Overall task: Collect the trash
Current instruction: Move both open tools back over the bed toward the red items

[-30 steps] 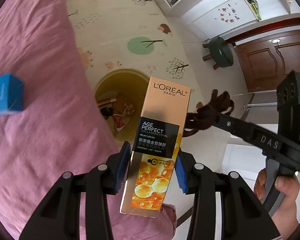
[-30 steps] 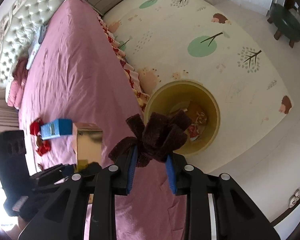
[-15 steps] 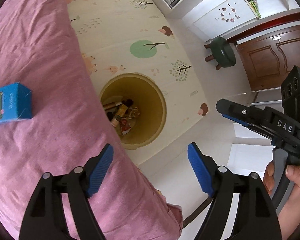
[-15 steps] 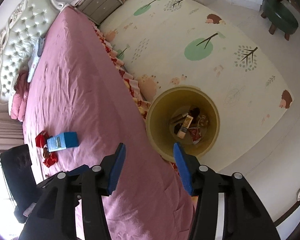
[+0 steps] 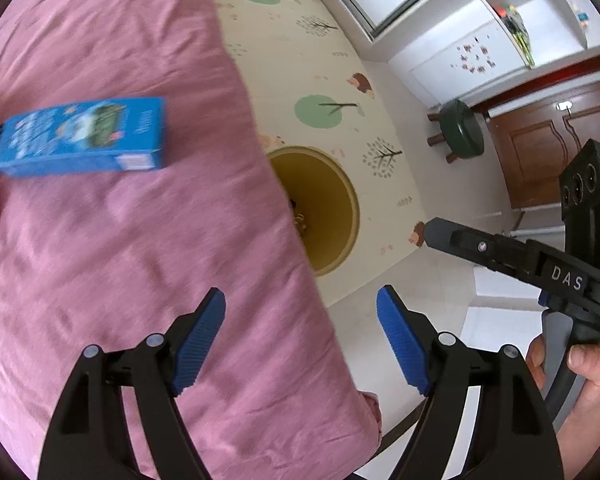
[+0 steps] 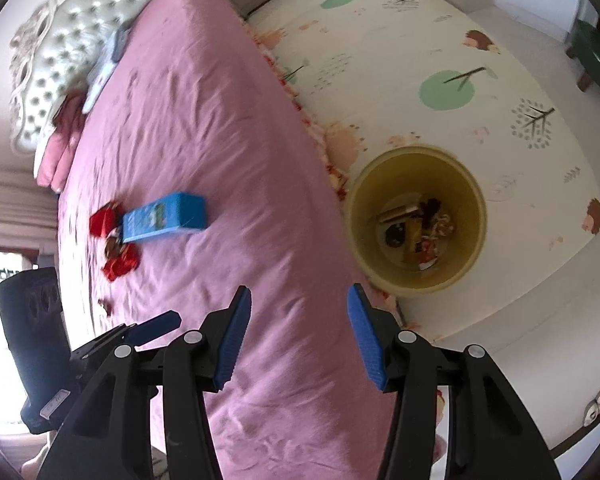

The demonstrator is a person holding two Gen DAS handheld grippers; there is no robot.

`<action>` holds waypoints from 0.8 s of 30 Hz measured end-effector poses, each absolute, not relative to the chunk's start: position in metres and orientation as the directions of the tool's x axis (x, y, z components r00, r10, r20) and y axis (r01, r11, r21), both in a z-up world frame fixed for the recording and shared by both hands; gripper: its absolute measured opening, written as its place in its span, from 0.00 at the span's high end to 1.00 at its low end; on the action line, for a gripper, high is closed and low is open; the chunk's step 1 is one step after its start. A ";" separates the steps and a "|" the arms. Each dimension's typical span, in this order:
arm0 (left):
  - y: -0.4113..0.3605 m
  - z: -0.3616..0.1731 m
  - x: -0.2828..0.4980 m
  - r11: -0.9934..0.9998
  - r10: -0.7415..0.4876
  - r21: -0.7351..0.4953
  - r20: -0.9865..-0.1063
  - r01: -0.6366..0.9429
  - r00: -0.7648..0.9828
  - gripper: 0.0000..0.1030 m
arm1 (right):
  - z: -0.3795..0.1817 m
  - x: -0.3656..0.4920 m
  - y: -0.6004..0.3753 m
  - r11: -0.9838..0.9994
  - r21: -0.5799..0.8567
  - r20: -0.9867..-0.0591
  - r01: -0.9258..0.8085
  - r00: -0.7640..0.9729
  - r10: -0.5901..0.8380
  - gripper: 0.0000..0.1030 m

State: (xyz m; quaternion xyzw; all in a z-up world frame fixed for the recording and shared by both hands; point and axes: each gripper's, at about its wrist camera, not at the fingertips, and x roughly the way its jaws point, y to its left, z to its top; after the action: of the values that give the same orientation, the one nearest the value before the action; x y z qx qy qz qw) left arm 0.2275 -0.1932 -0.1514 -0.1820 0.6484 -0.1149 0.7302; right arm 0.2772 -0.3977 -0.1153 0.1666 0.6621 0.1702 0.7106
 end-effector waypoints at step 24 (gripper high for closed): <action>0.018 -0.130 0.096 0.856 -0.253 -0.348 -0.927 -0.382 0.279 0.23 | -0.104 0.211 -0.174 0.803 0.506 -0.859 -0.315 -0.103 0.501 0.51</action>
State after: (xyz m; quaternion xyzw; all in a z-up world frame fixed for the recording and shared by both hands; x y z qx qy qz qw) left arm 0.0956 0.0181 -0.1298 -0.2647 0.5991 0.0428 0.7544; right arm 0.2110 -0.1745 -0.1041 0.0687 0.6766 0.3065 0.6661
